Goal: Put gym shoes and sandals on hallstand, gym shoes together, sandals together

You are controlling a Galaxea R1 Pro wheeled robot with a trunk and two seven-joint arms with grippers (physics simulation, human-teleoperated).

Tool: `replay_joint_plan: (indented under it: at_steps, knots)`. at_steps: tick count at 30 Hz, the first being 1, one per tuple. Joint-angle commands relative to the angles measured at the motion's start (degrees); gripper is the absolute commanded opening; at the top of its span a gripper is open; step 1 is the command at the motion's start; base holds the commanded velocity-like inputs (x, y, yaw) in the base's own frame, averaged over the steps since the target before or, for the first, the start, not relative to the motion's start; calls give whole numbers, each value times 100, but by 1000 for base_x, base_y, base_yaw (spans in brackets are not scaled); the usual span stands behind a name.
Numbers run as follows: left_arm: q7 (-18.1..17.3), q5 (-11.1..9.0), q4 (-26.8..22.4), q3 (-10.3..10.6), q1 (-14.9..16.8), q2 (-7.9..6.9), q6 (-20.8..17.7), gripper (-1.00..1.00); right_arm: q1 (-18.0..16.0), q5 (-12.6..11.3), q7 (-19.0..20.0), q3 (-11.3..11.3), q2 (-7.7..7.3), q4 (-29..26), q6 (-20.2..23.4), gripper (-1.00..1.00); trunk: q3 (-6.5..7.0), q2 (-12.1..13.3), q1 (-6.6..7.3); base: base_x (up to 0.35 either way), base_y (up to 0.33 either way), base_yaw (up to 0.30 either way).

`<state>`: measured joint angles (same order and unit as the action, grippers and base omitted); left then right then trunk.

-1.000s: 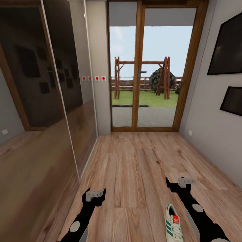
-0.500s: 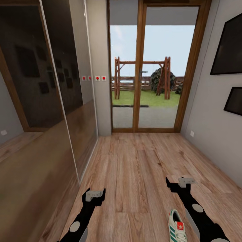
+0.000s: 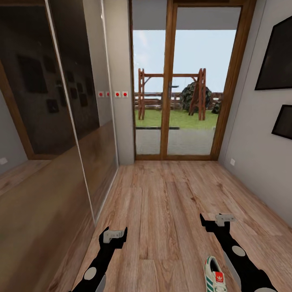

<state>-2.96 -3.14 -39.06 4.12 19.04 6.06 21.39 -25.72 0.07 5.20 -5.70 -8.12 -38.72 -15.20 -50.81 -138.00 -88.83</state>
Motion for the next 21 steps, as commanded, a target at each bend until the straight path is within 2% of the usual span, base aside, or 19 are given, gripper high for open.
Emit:
replay_joint_plan:
  at_steps: [1, 6, 15, 21]
  knots:
    - [-30, -33, 4, -1, 3, 0, 15, 100, -4, 0, 51, -28, 4, 4, -18, 100, -6, -2, 1, 9, 0, 0]
    - [-30, -33, 4, 0, 3, 5, 15, 100, -4, 1, 51, -28, 4, 0, -18, 100, -6, -2, 1, 39, 0, 0]
    - [-30, -29, 4, -7, 3, 4, 15, 100, -4, 1, 51, -29, 4, -4, -19, 100, -6, -2, 1, 219, 0, 0]
    - [-30, -29, 4, -7, 3, 1, 15, 100, -4, 1, 51, -28, 4, -3, -19, 100, -6, -2, 1, 72, 0, 0]
